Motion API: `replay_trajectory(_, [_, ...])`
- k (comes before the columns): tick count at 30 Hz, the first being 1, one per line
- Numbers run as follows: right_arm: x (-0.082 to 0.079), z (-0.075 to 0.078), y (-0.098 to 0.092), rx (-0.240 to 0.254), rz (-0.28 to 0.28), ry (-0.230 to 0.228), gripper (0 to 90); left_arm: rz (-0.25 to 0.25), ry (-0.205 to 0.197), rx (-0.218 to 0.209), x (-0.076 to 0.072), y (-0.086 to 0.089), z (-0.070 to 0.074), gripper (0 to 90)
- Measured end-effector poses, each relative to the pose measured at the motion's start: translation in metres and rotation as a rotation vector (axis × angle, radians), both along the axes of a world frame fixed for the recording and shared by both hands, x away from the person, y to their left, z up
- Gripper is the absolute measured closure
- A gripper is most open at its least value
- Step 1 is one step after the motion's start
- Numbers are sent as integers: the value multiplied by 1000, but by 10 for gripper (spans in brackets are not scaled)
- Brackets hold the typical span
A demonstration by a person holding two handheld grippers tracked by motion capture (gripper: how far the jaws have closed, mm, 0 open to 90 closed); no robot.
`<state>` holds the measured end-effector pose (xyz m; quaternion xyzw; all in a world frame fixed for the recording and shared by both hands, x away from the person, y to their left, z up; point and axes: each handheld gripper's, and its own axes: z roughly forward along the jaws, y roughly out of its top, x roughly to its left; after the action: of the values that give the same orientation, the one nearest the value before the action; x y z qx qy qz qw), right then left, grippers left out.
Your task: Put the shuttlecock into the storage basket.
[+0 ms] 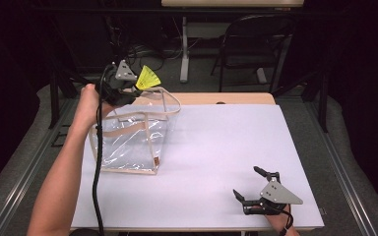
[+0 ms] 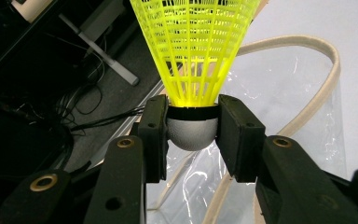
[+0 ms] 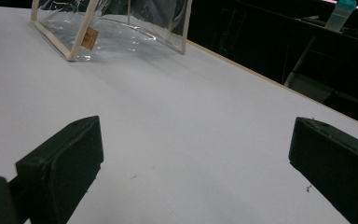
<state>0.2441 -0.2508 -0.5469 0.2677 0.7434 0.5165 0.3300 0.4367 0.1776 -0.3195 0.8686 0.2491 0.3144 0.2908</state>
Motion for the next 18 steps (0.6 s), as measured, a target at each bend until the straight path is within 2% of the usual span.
replay_trajectory(18, [0,0,0,1,0,0,25,30,11,3,-1,13,-2,645])
